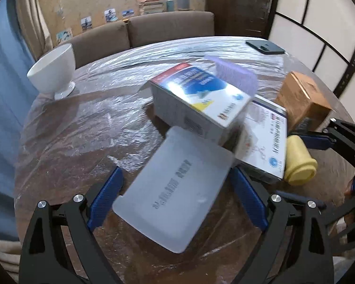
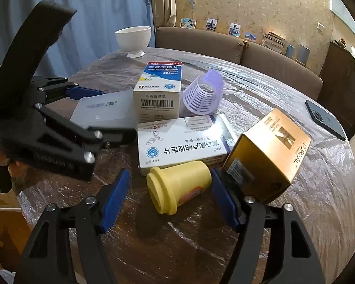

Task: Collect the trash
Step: 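Grasp the white plastic case with the left tool while the right tool grasps the yellow cap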

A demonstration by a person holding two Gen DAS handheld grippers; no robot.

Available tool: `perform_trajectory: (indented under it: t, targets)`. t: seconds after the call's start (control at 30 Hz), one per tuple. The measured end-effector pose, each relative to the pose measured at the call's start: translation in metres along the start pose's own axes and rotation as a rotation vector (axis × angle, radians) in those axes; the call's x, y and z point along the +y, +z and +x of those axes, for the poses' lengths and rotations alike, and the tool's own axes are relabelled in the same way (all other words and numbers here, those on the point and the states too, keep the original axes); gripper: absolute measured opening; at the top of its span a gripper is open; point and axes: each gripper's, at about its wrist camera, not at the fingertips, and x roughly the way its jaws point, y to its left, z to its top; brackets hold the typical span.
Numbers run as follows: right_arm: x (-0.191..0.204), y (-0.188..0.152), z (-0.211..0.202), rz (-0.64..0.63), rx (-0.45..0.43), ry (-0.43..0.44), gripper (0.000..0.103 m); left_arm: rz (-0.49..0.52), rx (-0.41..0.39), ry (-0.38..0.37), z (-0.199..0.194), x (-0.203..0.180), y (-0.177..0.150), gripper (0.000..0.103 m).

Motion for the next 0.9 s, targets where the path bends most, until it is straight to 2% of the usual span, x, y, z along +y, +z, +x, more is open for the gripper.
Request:
perform_trajectory:
  t: [0.03,0.2,0.33,0.47,0.9]
  targets:
    - [-0.001,-0.001,-0.001,0.002,-0.001,-0.004,0.064,0.005,-0.004,-0.005,-0.002,-0.001,-0.001,0.081]
    - [-0.005,-0.001,-0.003,0.023,-0.005,0.010,0.052,0.025,-0.004,-0.021,-0.007,0.000,-0.002,0.064]
    - [-0.010,-0.002,-0.007,0.043,-0.005,0.034,0.049,0.023,-0.004,-0.017,-0.008,0.000,-0.003,0.063]
    - [-0.011,-0.006,-0.013,0.049,-0.005,0.037,0.049,0.011,-0.011,0.021,-0.011,-0.001,-0.005,0.063]
    - [-0.016,-0.020,-0.033,0.128,0.012,0.049,0.049,-0.069,-0.025,-0.012,-0.025,0.002,-0.016,0.063]
